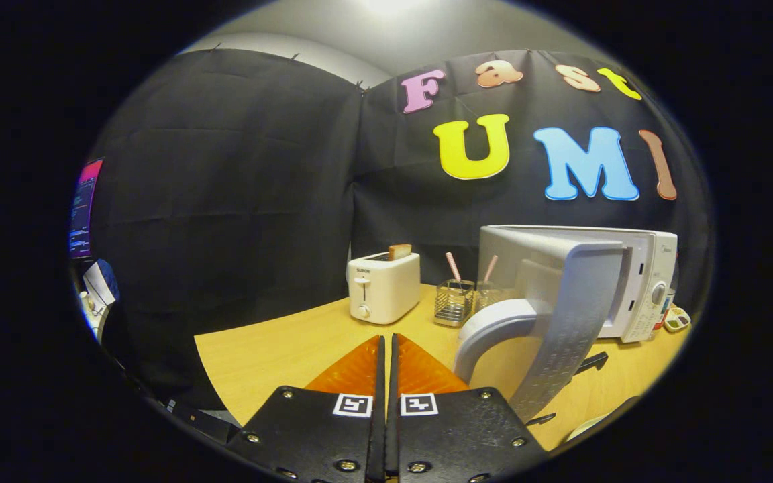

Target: Open the microwave, put the food inside, and close the microwave door.

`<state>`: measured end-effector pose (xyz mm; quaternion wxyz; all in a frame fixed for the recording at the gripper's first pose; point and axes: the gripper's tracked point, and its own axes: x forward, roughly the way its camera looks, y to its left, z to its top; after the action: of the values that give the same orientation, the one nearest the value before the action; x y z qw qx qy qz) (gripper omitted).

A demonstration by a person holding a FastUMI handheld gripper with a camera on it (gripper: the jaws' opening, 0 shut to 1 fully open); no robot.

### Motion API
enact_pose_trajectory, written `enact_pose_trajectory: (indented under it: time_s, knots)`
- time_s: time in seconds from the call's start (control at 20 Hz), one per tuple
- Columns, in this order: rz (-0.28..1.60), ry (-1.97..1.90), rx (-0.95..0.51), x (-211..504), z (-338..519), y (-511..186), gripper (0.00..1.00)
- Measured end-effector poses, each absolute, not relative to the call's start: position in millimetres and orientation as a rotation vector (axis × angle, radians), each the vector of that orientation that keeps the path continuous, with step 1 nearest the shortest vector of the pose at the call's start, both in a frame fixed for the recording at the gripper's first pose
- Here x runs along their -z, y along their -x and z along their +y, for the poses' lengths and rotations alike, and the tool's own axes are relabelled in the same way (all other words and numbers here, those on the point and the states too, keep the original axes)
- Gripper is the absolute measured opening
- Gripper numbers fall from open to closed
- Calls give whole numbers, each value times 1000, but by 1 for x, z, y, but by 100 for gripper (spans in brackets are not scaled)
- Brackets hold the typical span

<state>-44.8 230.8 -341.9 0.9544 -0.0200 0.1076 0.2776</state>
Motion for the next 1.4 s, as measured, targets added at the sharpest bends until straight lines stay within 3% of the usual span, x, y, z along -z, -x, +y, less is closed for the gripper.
enact_pose_trajectory:
  time_s: [0.75,1.4]
  knots:
    - [199,78,-154,320,38,-65,1]
    - [214,88,44,331,-21,-158,1]
